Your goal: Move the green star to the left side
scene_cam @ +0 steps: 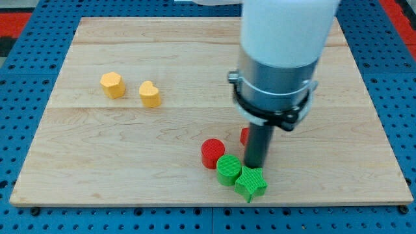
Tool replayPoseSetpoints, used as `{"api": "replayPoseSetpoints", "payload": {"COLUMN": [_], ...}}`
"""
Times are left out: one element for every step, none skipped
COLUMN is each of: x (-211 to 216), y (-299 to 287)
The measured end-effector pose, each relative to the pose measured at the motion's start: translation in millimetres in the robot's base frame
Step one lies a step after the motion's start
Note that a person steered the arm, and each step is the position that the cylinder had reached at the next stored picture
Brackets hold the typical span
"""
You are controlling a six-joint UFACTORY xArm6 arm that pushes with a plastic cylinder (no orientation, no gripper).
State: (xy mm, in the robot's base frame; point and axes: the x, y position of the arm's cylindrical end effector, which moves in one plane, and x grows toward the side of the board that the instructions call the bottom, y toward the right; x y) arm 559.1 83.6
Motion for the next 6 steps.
{"api": "replayPoseSetpoints", "payload": {"x": [13, 59, 59, 60, 60, 60], "y": [68, 85, 57, 21, -31, -76]}}
